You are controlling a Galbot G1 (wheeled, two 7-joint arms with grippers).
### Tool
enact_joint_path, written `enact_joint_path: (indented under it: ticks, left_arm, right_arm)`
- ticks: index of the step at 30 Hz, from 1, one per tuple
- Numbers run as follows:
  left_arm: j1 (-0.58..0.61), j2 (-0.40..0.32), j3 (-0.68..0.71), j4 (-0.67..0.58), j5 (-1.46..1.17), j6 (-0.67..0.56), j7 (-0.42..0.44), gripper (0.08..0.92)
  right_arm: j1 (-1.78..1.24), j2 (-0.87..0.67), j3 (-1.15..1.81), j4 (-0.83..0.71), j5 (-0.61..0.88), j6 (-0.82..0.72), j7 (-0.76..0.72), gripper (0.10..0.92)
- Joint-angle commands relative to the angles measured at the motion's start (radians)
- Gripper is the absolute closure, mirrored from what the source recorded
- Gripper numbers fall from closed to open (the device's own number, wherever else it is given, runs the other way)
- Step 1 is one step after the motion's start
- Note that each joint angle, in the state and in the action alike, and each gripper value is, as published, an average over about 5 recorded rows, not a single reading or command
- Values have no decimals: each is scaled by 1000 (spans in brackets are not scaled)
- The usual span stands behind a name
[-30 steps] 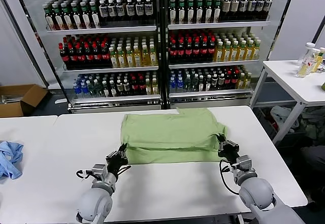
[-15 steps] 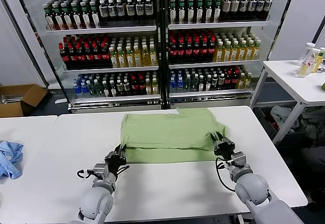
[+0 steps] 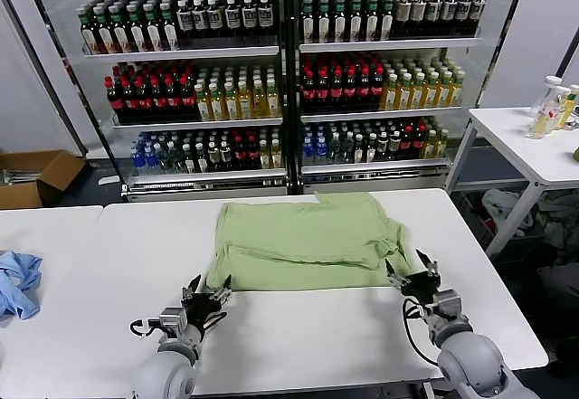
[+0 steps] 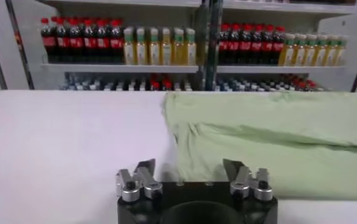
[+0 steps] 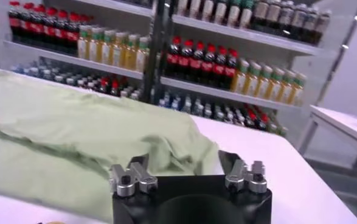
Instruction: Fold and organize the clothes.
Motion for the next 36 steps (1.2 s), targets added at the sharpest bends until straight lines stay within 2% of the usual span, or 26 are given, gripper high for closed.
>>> enact_joint_path:
  ticks: [1, 3, 6, 20, 26, 30, 36]
  left_arm:
    - [1, 6, 10, 2, -8, 22, -5, 189]
    - [0, 9, 11, 5, -13, 27, -5, 207]
    - [0, 12, 9, 9, -26, 39, -6, 278]
    - [55, 3, -1, -43, -55, 39, -4, 686]
    - [108, -4, -9, -88, -54, 32, 8, 855]
    - [143, 10, -17, -116, -57, 26, 19, 906]
    - [213, 33, -66, -176, -63, 17, 45, 912]
  right_arm:
    - [-61, 11, 61, 2, 75, -66, 14, 203]
    - [-48, 10, 44, -1, 91, -66, 14, 211]
    - [-30, 8, 16, -1, 103, -62, 12, 267]
    - [36, -23, -65, -55, 161, -27, -32, 674]
    - [27, -29, -69, -22, 168, -16, -38, 847]
    - [-5, -44, -51, 16, 161, -4, -39, 916]
    - [-93, -70, -3, 101, 124, 8, -41, 918]
